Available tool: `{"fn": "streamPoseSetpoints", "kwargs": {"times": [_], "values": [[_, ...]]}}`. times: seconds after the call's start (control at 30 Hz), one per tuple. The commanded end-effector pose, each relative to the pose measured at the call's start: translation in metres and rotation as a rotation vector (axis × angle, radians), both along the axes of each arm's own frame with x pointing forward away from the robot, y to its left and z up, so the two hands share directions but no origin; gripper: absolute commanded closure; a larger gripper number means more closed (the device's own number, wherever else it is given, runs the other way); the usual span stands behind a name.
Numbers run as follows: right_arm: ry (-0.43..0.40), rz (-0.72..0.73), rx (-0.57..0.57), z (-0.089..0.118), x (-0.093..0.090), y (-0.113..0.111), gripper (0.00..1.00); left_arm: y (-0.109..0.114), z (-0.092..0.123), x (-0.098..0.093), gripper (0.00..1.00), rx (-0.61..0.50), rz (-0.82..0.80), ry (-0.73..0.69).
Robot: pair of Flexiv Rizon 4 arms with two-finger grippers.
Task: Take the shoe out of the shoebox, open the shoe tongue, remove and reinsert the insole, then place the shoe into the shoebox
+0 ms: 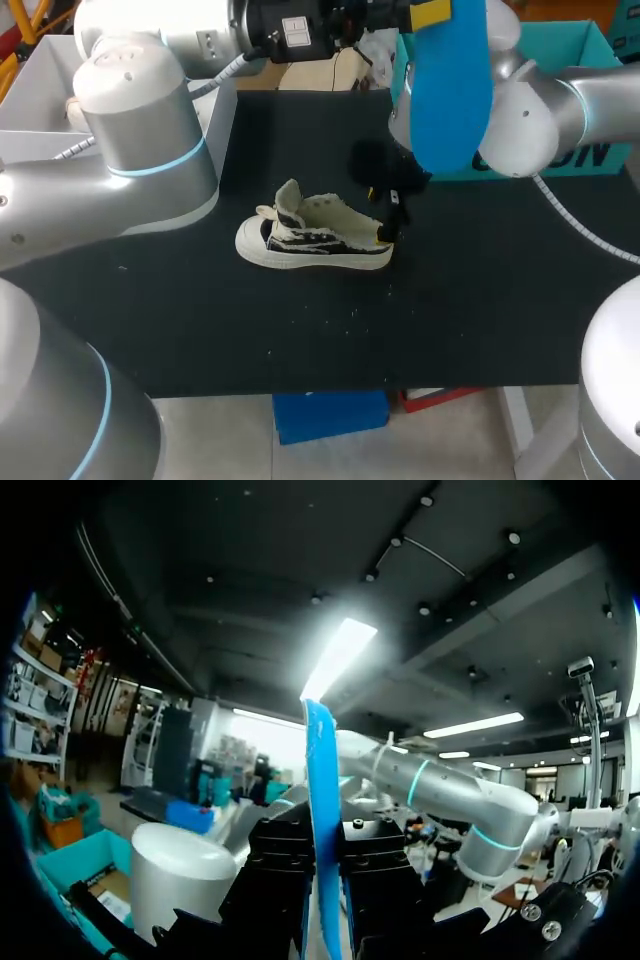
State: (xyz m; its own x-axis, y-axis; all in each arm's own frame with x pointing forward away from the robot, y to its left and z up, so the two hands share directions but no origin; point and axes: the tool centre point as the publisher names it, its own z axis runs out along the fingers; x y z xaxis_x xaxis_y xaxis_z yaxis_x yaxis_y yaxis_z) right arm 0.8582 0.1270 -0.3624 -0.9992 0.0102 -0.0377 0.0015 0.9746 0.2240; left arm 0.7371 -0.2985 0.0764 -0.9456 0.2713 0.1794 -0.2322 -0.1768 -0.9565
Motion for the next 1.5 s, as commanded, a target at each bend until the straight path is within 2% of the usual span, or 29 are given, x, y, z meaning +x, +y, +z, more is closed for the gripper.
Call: {"fn": "streamPoseSetpoints", "kwargs": {"times": [0.03,0.4,1.07,1.5], "values": [[0.008,-0.006,-0.111,-0.003,0.004,0.006,0.0,-0.001,0.0,-0.001,1.0,0.001,0.004,0.0],[0.009,-0.012,-0.116,-0.008,0.008,0.012,0.0,-0.001,0.0,-0.001,1.0,0.001,0.004,0.0],[0.008,-0.015,-0.141,-0.014,0.003,0.028,0.0,-0.001,0.0,-0.001,1.0,0.001,0.004,0.0],[0.007,0.0,-0.109,-0.016,0.002,0.027,0.0,-0.001,0.0,-0.001,1.0,0.001,0.004,0.0]]}}
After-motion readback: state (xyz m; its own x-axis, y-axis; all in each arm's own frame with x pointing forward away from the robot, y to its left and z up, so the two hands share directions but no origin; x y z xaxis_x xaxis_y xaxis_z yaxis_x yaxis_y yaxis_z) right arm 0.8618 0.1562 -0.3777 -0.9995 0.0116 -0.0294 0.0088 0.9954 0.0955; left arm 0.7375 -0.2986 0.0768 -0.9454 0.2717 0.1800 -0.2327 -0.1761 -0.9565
